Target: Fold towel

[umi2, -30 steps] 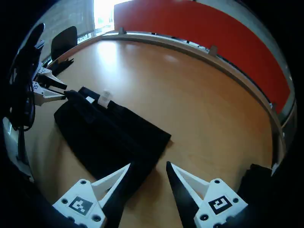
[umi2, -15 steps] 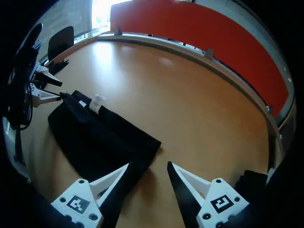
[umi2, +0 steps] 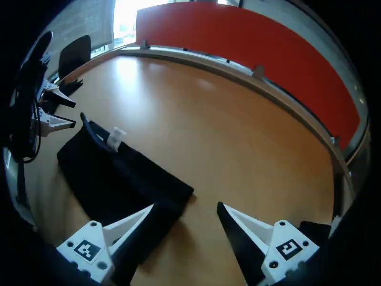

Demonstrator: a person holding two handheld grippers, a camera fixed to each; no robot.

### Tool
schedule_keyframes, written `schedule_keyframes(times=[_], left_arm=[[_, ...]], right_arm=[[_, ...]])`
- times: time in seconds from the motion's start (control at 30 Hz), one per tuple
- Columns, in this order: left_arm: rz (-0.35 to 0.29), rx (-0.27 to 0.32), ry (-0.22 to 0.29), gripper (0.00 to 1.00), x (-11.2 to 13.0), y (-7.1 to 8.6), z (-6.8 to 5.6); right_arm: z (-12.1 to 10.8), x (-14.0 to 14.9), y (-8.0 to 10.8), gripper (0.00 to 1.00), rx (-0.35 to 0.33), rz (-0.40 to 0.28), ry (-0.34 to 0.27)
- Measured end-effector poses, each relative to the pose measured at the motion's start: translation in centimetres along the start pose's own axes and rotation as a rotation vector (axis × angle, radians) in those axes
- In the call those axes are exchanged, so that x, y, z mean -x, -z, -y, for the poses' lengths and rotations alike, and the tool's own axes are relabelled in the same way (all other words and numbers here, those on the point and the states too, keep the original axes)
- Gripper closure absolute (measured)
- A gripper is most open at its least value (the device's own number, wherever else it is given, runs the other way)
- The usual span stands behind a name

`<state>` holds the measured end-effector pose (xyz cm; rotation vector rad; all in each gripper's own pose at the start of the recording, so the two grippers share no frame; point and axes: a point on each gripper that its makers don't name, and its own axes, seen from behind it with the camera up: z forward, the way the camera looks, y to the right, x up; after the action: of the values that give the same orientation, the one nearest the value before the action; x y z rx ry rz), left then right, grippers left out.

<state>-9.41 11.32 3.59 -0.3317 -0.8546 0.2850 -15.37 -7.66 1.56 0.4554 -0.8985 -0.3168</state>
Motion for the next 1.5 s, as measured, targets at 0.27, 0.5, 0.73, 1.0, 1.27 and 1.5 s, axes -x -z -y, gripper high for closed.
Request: schedule_keyframes(times=[0.27, 0.5, 0.73, 1.0, 1.27, 1.5], left_arm=[[-0.004, 0.004, 0.008, 0.06, 0.0, 0.4, 0.0], [0.002, 0.008, 0.021, 0.06, 0.7, 1.0, -0.2], [0.006, 0.018, 0.047, 0.06, 2.2, 2.3, -0.9], [0.018, 0.018, 0.093, 0.06, 4.5, 3.9, -1.6], [0.03, 0.019, 0.116, 0.06, 6.4, 4.9, -2.4], [0.031, 0.011, 0.127, 0.06, 7.0, 5.4, -2.5]], right_arm=[[-0.1, -0.1, 0.3, 0.07, 0.005, -0.009, -0.005], [0.9, 0.4, 1.0, 0.07, -0.012, -0.016, -0.02], [2.1, 1.9, 2.1, 0.07, -0.021, -0.014, -0.031], [3.2, 4.0, 3.5, 0.07, -0.023, -0.008, -0.043], [3.8, 5.4, 4.5, 0.07, -0.024, -0.008, -0.063], [4.1, 5.7, 4.6, 0.07, -0.037, -0.004, -0.052]])
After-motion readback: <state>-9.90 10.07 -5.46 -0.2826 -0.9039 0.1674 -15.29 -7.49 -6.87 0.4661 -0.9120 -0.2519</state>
